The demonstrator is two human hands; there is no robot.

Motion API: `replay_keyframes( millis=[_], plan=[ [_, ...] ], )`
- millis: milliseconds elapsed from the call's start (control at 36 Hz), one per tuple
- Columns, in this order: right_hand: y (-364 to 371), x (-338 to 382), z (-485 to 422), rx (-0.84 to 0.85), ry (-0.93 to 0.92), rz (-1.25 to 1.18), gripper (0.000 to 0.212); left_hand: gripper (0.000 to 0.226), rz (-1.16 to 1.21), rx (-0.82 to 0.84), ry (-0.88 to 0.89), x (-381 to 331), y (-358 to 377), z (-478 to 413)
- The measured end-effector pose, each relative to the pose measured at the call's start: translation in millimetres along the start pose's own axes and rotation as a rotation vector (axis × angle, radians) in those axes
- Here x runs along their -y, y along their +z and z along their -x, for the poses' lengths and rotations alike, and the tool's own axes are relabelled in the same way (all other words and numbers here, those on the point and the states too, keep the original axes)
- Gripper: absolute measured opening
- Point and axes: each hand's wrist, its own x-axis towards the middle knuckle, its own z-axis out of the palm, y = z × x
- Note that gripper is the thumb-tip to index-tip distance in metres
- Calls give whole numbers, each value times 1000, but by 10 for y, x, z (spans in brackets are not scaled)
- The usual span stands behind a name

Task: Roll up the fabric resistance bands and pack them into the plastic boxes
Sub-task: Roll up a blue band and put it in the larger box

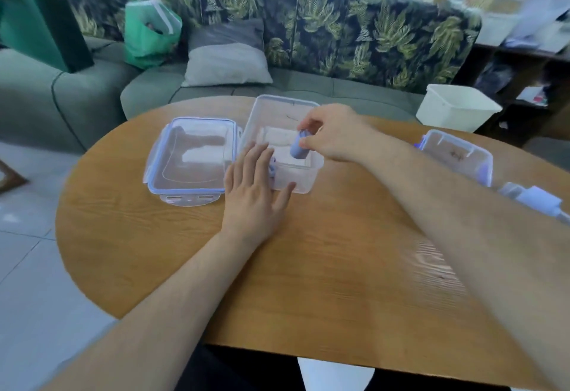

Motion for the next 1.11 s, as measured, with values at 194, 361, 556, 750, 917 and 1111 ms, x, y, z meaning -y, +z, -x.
replay_keyframes(
  millis=[194, 361, 556, 750, 917, 1111],
  plan=[
    [299, 48, -331, 272, 14, 213, 20, 51, -99, 25, 35, 71, 79, -9],
    [364, 112, -413, 379, 12, 239, 30, 37, -108, -24, 39, 67, 102, -15],
    [339, 47, -430, 411, 44, 81, 21, 29, -122, -38, 70, 87, 117, -50],
    [321, 84, -402, 496, 125, -97, 19, 24, -159, -36, 110, 98, 104, -87],
    [320, 127, -398, 539, 151, -128, 18, 25, -171, -28, 120, 99, 103, -85],
    [346, 147, -414, 587, 221, -158, 25, 24, -169, -30, 114, 102, 102, -92]
  ],
)
